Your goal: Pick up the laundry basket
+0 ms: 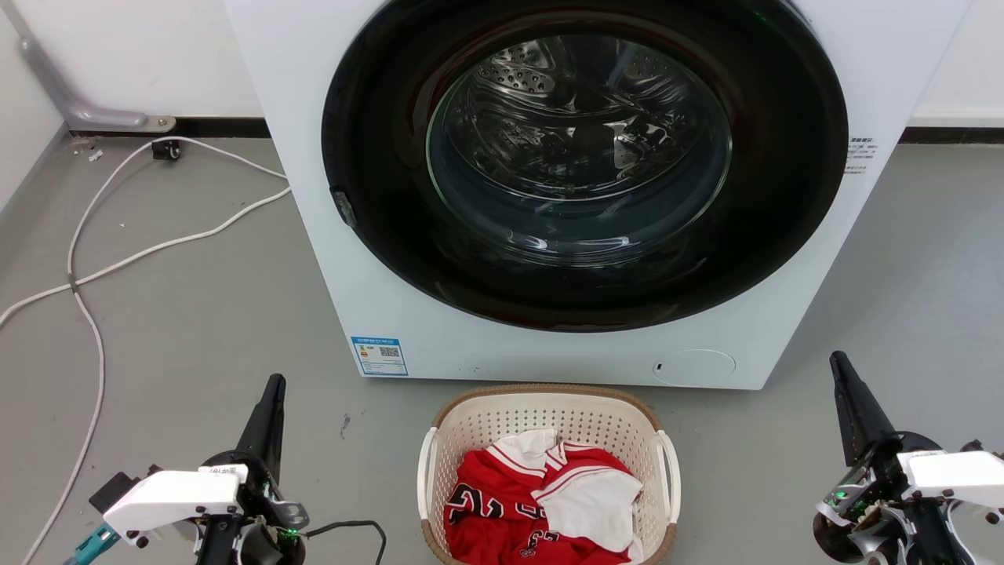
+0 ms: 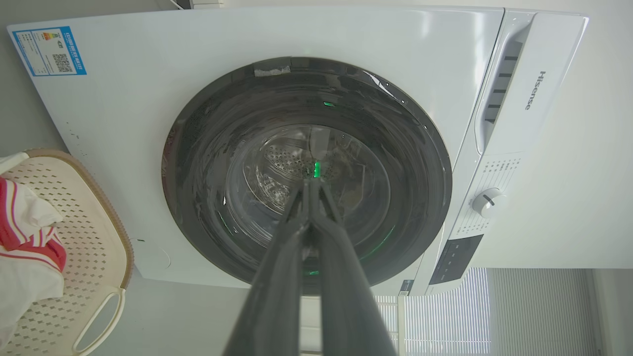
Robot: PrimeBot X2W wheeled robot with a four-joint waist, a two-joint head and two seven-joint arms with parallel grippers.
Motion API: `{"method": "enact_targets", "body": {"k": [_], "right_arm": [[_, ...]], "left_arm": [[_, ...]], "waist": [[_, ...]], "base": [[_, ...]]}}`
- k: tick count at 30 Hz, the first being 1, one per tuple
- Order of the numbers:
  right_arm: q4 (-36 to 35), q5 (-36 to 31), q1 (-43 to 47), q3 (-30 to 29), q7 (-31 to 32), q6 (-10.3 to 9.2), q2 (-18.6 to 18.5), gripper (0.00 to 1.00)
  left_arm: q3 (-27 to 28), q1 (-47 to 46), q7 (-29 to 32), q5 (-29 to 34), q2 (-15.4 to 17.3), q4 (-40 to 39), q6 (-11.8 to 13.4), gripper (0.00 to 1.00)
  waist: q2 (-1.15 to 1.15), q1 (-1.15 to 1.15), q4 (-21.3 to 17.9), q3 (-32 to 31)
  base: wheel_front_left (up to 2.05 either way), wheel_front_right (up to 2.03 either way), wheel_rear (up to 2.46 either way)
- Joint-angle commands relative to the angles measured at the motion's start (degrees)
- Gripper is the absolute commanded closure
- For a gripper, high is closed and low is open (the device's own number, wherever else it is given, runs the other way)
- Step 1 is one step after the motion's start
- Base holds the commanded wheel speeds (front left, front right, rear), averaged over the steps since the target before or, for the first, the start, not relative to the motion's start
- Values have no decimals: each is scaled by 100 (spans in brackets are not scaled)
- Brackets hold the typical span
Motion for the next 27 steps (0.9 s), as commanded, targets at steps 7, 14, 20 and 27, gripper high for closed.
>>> {"method": "enact_targets", "body": {"k": [7,14,20,27], "right_arm": [[72,-28,90,24,-58,-1,6,0],[-66,-505,172,-17,-262,-1,6,0],[-317,-1327,250,-31,-424,-1,6,0],[-613,-2278,326,13,-601,-1,6,0]], "left_arm": [[-61,72,-54,13,-14,49,1,0],[-87,105,-258,379,-14,-74,1,0],[-136,115,-421,1072,-13,-274,25,0],[-304,152,-596,1973,-13,-550,185,0]], "waist": [[0,0,-1,1],[0,0,-3,5],[0,0,-3,12],[0,0,-3,18]], "base": [[0,0,0],[0,0,0],[0,0,0],[0,0,0]]}}
